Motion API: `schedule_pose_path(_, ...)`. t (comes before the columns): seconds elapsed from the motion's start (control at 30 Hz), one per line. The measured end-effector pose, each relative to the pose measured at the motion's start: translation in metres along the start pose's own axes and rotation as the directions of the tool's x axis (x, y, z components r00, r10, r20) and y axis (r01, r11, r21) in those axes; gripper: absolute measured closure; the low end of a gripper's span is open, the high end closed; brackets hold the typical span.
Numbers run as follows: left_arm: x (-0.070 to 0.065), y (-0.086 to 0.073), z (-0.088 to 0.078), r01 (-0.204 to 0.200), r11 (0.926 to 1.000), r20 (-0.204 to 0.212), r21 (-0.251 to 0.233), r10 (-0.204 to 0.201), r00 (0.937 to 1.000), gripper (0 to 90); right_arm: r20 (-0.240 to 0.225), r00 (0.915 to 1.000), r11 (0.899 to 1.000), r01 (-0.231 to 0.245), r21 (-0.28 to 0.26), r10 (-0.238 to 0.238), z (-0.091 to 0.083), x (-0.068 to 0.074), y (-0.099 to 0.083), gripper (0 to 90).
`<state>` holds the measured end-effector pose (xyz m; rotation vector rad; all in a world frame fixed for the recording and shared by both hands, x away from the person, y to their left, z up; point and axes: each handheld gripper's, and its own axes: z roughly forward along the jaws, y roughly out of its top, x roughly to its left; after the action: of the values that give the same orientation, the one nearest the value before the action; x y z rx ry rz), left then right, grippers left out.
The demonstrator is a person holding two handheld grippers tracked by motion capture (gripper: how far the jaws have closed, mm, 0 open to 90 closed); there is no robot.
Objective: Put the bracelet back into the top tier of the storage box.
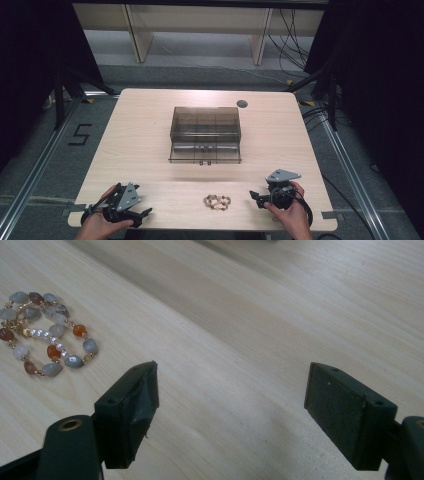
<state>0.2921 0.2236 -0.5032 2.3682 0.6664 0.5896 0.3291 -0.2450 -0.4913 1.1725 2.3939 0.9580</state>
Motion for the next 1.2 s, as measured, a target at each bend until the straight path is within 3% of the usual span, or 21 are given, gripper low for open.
schedule_pose_path(0.6, 0.000, 0.000, 0.001, 0.002, 0.9999, 0.006, -0.013, -0.002, 1.0000, 15.8, -0.022, 0.9997, 0.998, 0.005, 0.056, -0.004, -0.001, 0.005, 0.004, 20.3)
schedule_pose_path(0.7, 0.000, -0.001, 0.001, 0.002, 0.9999, 0.006, -0.012, -0.002, 1.0000, 15.8, -0.030, 0.9989, 0.998, 0.037, 0.056, -0.036, 0.001, 0.006, 0.004, 20.3)
schedule_pose_path(0.83, 0.000, -0.001, 0.001, 0.002, 0.9999, 0.007, -0.012, -0.002, 1.0000, 15.8, -0.029, 0.9994, 0.998, 0.018, 0.060, -0.016, 0.000, 0.009, 0.006, 20.3)
schedule_pose_path(0.93, 0.000, -0.001, 0.001, 0.002, 0.9999, 0.006, -0.012, -0.002, 1.0000, 15.8, -0.028, 0.9991, 0.999, 0.033, 0.037, -0.032, 0.002, 0.013, 0.007, 20.4)
schedule_pose_path(0.97, 0.000, -0.001, 0.001, 0.002, 0.9999, 0.006, -0.012, -0.002, 1.0000, 15.8, -0.042, 0.9985, 0.996, 0.038, 0.081, -0.035, -0.001, 0.014, 0.009, 20.5)
schedule_pose_path(1.0, 0.000, -0.001, 0.001, 0.002, 0.9999, 0.006, -0.012, -0.002, 1.0000, 15.8, -0.031, 0.9981, 0.997, 0.055, 0.051, -0.054, 0.002, 0.015, 0.009, 20.6)
schedule_pose_path(1.07, 0.000, -0.001, 0.001, 0.001, 0.9999, 0.007, -0.012, -0.001, 1.0000, 15.8, -0.050, 0.9974, 0.995, 0.055, 0.085, -0.051, 0.000, 0.018, 0.010, 20.7)
schedule_pose_path(1.1, 0.000, -0.001, 0.001, 0.001, 0.9999, 0.006, -0.012, -0.001, 1.0000, 15.8, -0.050, 0.9959, 0.995, 0.079, 0.067, -0.076, 0.002, 0.017, 0.011, 20.7)
schedule_pose_path(1.2, 0.000, -0.001, 0.001, 0.001, 0.9999, 0.006, -0.012, -0.001, 1.0000, 15.8, -0.050, 0.9960, 0.995, 0.078, 0.066, -0.075, 0.002, 0.020, 0.012, 20.7)
